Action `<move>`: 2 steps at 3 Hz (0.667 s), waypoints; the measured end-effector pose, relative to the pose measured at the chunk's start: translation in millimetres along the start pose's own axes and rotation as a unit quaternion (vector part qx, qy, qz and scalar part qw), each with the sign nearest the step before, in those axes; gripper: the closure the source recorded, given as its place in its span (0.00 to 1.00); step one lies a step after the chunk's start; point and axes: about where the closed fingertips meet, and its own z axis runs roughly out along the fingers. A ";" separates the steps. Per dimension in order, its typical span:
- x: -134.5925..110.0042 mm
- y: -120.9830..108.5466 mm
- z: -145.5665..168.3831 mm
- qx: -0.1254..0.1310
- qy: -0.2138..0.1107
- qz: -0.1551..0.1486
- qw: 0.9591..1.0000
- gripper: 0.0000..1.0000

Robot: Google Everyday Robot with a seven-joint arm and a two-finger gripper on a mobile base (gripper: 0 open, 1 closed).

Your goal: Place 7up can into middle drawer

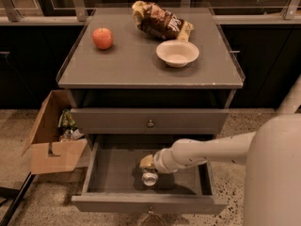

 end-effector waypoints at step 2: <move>-0.2 -11.9 24.1 0.003 0.020 0.003 1.000 0.72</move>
Offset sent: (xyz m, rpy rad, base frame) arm 0.0033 0.0020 -0.0213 -0.0019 0.0300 0.0143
